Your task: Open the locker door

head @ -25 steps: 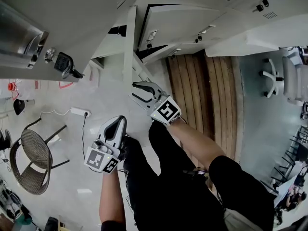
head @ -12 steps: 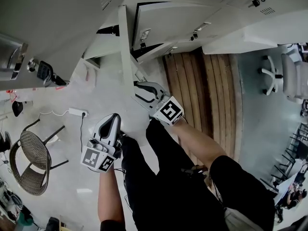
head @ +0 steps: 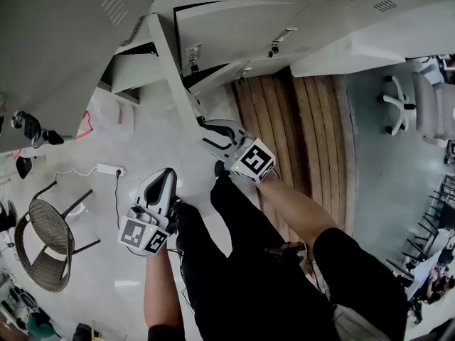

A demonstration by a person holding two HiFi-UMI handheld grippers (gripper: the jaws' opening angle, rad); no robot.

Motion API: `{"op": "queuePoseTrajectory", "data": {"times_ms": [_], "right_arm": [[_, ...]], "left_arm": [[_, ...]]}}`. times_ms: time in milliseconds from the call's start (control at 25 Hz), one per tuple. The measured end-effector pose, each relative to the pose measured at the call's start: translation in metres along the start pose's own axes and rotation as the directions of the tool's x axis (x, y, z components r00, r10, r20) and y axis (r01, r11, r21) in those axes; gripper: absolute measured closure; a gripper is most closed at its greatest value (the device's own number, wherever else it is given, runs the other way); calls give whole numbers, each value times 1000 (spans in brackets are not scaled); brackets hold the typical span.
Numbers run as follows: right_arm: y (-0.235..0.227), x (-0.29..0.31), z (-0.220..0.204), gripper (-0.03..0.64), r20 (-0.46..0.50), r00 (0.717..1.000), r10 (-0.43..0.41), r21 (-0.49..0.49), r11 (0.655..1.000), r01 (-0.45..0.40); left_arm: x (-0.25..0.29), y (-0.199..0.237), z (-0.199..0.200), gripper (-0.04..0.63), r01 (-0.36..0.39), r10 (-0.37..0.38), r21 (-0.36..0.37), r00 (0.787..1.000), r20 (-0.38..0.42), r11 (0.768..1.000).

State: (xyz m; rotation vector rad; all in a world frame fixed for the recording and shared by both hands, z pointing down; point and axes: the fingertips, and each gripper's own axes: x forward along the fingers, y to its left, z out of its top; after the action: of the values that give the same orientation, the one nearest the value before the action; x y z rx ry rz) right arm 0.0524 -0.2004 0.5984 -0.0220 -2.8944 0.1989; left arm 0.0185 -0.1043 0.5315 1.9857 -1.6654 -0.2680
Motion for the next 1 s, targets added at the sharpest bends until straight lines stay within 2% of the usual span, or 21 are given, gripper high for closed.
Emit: {"op": "queuePoseTrajectory", "data": {"times_ms": [360,840,1000], "right_arm": [[-19,-24,-1,506,-34,999,42,-39,998,-43],[-51,-49,-2,514,-17,1000,-7,-50,999,6],[-62,-58,-3,541,-16,999,-44,-48,998,43]], "left_arm": [[37,-22,-4,577,25,-24,5,1000,-12,1000],[65,-30,-13,577,22,-22,6,1000,-21,1000],[71,-35,-16,577,29,-28,4,999,-27,1000]]}}
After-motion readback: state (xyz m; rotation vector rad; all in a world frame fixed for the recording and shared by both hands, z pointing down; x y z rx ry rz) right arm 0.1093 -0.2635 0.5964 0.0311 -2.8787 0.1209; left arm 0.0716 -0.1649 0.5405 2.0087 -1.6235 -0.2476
